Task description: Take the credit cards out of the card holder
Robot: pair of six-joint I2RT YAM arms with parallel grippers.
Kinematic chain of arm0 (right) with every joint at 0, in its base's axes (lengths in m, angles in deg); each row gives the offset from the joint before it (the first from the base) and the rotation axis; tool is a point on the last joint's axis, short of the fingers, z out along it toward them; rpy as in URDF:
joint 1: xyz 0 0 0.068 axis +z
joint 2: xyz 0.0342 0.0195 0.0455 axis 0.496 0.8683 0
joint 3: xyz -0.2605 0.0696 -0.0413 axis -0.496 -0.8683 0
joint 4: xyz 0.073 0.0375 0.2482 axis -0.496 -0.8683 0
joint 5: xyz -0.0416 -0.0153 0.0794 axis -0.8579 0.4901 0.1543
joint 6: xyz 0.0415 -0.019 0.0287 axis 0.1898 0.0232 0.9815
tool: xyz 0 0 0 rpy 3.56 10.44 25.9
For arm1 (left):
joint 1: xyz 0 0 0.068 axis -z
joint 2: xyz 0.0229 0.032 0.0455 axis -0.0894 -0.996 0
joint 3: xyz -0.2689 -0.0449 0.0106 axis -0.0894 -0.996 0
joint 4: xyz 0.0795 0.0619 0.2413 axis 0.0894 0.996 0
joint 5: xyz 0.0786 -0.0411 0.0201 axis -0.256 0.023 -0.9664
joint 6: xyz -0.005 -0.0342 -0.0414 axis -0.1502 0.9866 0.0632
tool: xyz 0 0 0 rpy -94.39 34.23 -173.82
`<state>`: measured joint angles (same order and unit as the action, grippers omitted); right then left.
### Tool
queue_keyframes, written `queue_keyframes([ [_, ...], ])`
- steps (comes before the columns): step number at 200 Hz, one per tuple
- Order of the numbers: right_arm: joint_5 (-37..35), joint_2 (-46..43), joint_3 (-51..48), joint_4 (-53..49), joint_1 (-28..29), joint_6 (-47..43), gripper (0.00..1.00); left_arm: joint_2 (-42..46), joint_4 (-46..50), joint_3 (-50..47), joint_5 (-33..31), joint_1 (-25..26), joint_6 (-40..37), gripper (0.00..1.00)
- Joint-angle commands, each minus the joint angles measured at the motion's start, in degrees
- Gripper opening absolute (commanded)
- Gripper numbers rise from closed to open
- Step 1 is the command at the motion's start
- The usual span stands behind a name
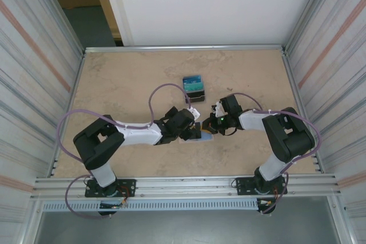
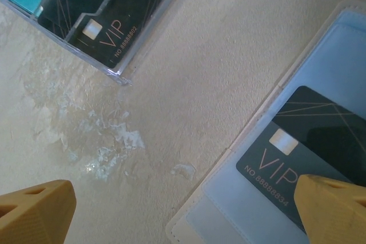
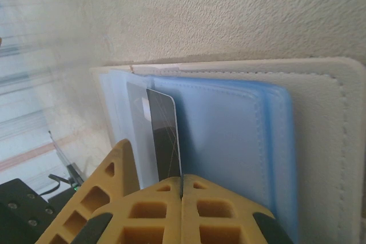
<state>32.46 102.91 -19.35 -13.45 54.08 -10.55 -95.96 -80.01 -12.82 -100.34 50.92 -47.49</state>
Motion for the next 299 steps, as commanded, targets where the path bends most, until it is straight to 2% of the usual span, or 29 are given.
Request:
queue_keyframes([
  [1,-0.28,-1.73,0.94,-1.95,-0.44,-1.93,0.00,-0.50,1.16,1.37,-0.48,0.20,-1.29,0.99],
  [122,-0.68,-4.85,-0.54,-2.83,-2.05,-1.84,0.00,-1.12,3.07,1.08,-1.38,0.20,-0.82,0.99],
  [151,1.65,-5.30,-1.45,0.90,-1.93,0.12,0.12,-1.49,3.03,1.22,-1.21,0.20,-0.64,0.99],
  [194,2.11,-4.46,-1.95,4.19,-0.47,1.68,0.18,-1.73,2.86,1.35,-0.71,0.20,-0.22,0.99],
  [272,1.32,0.81,-0.50,7.57,2.90,3.39,0.18,-1.35,2.88,0.97,-0.54,0.26,0.73,0.99],
  [299,0.13,1.01,-0.41,6.97,2.96,3.30,0.11,-0.99,2.95,0.66,-0.78,0.21,0.99,0.99],
])
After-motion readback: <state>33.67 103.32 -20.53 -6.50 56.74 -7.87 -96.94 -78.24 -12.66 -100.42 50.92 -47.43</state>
